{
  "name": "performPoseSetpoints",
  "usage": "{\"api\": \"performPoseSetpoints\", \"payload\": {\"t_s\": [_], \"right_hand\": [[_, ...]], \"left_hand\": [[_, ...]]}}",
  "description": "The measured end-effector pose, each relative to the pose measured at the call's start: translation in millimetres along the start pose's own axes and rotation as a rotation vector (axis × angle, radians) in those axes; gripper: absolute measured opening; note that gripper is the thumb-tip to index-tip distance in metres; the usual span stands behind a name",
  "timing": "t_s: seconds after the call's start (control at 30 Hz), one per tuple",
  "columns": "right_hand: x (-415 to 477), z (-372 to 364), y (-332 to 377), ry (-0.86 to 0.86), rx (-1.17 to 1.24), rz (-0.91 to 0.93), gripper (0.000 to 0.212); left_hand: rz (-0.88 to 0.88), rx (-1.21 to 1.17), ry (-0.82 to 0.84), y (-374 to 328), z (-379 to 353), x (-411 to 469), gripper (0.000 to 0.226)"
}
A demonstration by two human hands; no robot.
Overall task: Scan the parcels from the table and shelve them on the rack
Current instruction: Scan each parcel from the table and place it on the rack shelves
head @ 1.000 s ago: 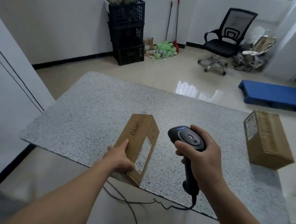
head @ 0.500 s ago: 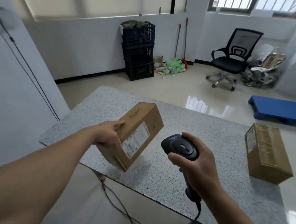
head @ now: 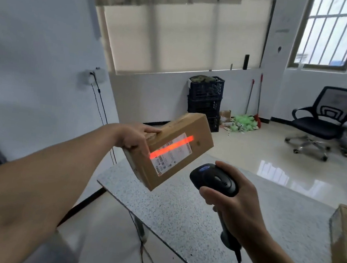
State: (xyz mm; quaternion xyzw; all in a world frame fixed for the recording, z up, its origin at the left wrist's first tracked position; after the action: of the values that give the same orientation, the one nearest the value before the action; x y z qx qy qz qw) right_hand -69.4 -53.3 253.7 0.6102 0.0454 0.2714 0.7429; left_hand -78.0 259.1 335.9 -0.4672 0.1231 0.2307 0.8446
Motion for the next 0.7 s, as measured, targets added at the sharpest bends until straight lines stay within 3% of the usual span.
{"api": "performPoseSetpoints", "payload": {"t_s": [0.13,0.7], "right_hand": [[-1.8,-5.7,22.0,0.039,0.02,0.053,0.056],[-6.6,-30.1,46.7,0.101,-0.078,0.159,0.058]], "left_hand": [[0.006,-0.004,-0.032,0.7,11.1,-21.8,0.097],[0.033,0.01,-0.114,13.3,52.0,-61.6,0.092]]}}
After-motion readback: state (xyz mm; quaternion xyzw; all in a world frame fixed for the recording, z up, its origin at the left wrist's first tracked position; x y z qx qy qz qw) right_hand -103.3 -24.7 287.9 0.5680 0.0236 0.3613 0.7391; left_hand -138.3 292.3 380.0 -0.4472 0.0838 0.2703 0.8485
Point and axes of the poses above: each hand's wrist, its own x-axis towards the middle knuckle, its own z-axis out of the back of the hand, y = z × x, the point moved 1 cm from there along x, towards the middle knuckle, and after that the axes turned 12 degrees about -x, right-handed, at the moved point
